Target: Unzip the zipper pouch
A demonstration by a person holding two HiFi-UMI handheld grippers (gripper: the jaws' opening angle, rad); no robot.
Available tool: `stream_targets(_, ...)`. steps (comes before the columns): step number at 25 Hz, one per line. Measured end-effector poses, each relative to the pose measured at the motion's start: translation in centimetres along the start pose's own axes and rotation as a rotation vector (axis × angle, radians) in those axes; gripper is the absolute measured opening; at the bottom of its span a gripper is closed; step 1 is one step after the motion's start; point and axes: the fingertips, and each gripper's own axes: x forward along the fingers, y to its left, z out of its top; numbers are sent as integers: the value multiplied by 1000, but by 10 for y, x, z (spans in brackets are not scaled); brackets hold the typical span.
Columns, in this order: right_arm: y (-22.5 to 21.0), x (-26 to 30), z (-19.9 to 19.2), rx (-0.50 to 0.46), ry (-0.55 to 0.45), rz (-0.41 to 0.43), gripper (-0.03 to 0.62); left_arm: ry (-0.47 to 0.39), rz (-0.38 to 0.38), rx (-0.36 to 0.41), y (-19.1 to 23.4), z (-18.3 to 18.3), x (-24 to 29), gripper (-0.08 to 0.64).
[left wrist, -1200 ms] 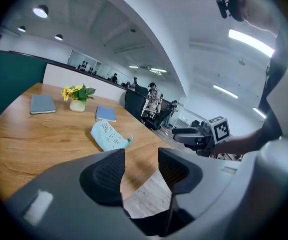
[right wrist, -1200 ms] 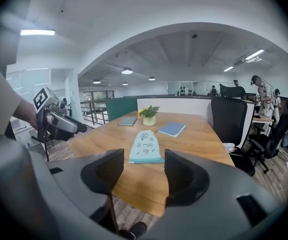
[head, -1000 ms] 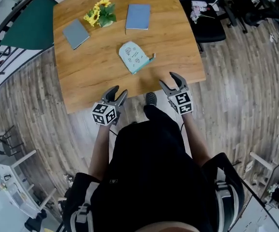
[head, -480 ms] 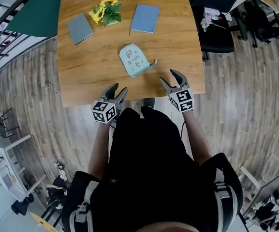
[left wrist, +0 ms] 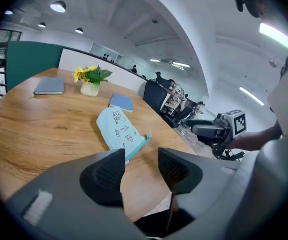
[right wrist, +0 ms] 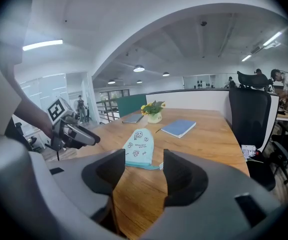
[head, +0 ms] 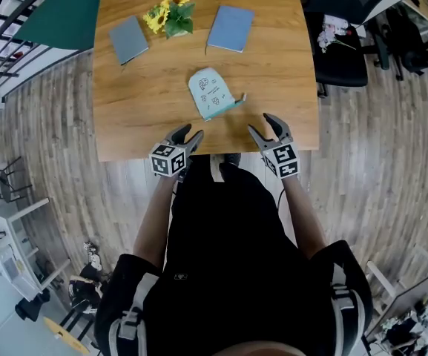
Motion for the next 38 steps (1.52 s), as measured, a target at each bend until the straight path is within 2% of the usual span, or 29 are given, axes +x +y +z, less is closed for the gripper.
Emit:
stream_targets(3, 2, 4, -2, 1, 7, -6, 236, 44, -13, -5, 13, -11, 18, 195)
stream_targets(10, 7, 9, -15, 31, 72, -42, 227, 75, -44, -101, 43, -22, 49, 195)
stream_targets(14, 6, 11, -23, 40, 105, -78, 224, 91, -65, -132, 50, -27, 68, 193)
stream_targets(20, 16, 11, -29, 48, 151, -82, 219, 116, -82, -155, 53, -30, 91, 193)
stream_targets(25, 7, 8, -26, 44, 151, -102, 218, 126, -71, -153, 51, -29, 101, 190)
stream_targets(29, 3, 6, -23, 38, 147, -102, 216, 131, -31, -185, 56, -26, 105, 185)
stream_targets(34, 5, 4, -27, 38, 146, -101, 216, 139, 50, -191, 68, -28, 107, 137)
stream_targets(36, 7, 3, -29, 39, 144, -97, 215, 146, 49, -184, 68, -29, 108, 125)
stream_targets(38, 10, 3, -31, 39, 144, -91, 213, 161, 18, -194, 66, -31, 110, 53)
